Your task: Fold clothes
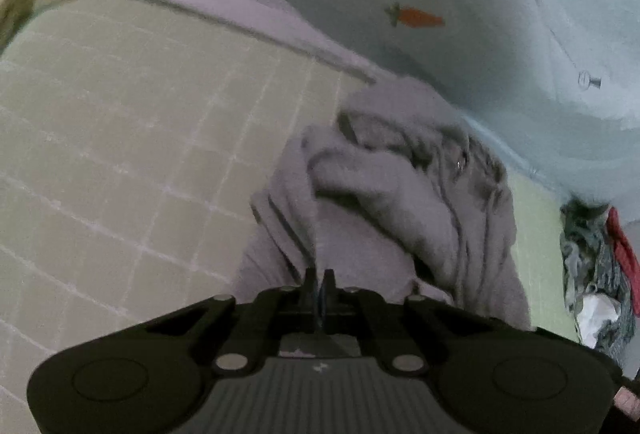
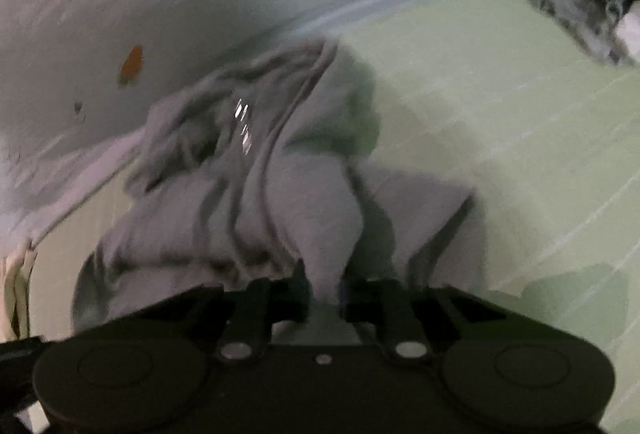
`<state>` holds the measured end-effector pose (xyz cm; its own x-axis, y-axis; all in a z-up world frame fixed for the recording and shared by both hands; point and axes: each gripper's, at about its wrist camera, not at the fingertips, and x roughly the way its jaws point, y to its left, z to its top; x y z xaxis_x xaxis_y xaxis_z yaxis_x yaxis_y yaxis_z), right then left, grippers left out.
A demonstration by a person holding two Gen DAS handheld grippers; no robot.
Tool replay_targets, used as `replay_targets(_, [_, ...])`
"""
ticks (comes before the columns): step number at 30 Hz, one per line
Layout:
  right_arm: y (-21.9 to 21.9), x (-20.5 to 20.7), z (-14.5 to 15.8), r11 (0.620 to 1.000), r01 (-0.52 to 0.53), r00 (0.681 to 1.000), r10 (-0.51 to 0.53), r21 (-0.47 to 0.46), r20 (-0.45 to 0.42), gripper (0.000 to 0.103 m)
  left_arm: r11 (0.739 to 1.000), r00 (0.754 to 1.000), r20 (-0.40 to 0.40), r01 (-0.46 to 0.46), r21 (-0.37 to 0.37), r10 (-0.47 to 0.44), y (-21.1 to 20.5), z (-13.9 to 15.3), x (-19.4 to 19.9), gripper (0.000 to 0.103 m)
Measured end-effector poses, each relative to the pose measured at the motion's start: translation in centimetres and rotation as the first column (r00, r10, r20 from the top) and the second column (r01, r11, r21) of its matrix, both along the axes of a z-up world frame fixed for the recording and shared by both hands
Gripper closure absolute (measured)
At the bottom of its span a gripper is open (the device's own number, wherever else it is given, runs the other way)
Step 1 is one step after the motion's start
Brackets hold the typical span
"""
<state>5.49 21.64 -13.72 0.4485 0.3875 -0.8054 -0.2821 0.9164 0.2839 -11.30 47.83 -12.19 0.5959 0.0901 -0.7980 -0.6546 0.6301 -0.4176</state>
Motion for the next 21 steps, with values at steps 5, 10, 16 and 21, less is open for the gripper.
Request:
replay_targets(5, [-1.0, 3.2, 3.3, 0.996, 0.052, 0.97, -0.034, -0.07, 0.24, 0.093, 0.983, 0.998, 0.037, -0.055, 0.176, 0.05, 2.3, 3.4, -0.2, 0.101])
replay_targets(10, [-1.4, 5.4, 4.9, 0.978, 0.134, 0.91, -0.056, -0.162, 0.411, 0.079, 0.949, 0.964, 0.069, -0.263, 0.171, 0.255, 6.0, 3.9, -2.0, 0.1])
replay_targets(16, [-1.7, 2.2, 2.6, 0.99, 0.089, 0.964, -0.058, -0.108, 0.261, 0.027, 0.968, 0.974, 0.025, -0.225, 0.109, 0.224, 3.6, 1.9, -3.0, 0.06])
replay_targets(21, [0.9, -1.7, 0.4, 0.999, 0.009, 0.993, -0.004, -0.037, 0.12, 0.023, 0.981, 0.981, 0.009, -0.191, -0.03, 0.191, 1.1, -0.5, -2.8, 0.048])
